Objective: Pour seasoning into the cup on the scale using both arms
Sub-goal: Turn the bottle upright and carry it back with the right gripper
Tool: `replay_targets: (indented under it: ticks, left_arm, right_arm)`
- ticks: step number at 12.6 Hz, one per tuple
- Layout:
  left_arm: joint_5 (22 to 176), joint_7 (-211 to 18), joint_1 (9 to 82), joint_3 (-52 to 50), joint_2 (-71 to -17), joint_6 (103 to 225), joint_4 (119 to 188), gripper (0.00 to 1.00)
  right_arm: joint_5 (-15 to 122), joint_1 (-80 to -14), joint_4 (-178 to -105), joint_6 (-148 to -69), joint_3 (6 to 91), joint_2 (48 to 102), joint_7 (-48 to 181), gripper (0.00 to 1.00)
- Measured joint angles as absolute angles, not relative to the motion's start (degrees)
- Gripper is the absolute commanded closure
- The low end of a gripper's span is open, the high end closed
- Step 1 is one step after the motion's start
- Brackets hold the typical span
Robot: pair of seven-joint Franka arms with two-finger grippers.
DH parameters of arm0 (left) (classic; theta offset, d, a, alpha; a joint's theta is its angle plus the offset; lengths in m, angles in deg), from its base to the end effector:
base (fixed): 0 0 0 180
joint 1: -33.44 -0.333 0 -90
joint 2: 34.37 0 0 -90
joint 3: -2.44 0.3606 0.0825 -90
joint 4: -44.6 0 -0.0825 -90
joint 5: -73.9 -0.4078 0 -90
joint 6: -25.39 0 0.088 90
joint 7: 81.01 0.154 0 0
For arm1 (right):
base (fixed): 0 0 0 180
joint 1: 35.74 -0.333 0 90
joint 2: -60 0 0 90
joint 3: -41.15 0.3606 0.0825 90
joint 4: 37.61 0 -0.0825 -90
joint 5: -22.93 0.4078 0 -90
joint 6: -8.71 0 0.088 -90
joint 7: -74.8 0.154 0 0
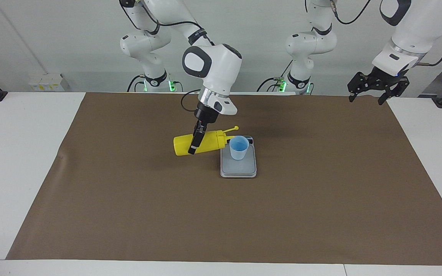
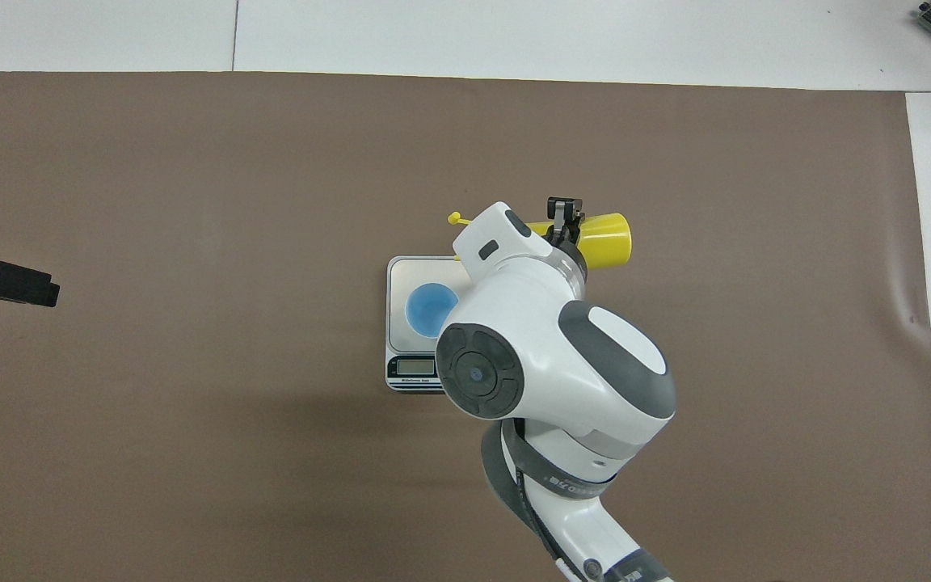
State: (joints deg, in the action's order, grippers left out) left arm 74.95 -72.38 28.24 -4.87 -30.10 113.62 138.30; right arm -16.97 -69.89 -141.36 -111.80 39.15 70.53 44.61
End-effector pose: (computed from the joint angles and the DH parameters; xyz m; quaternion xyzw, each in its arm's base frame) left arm 0.5467 -0.0256 0.6291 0.9955 -0.0935 -0.0105 0.0050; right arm 0.5927 0.3072 0.4555 0.7208 0.6200 0.0559 0.3050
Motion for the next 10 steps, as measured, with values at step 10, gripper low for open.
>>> replay_targets:
  ticks: [10]
  left_arm:
    - [74.9,-72.4,28.2,-4.9,-30.1,113.6,138.3,0.00]
  right_arm:
    - [14.2,-54.8,-148.3,-118.5,39.0,62.0,38.2,1.00]
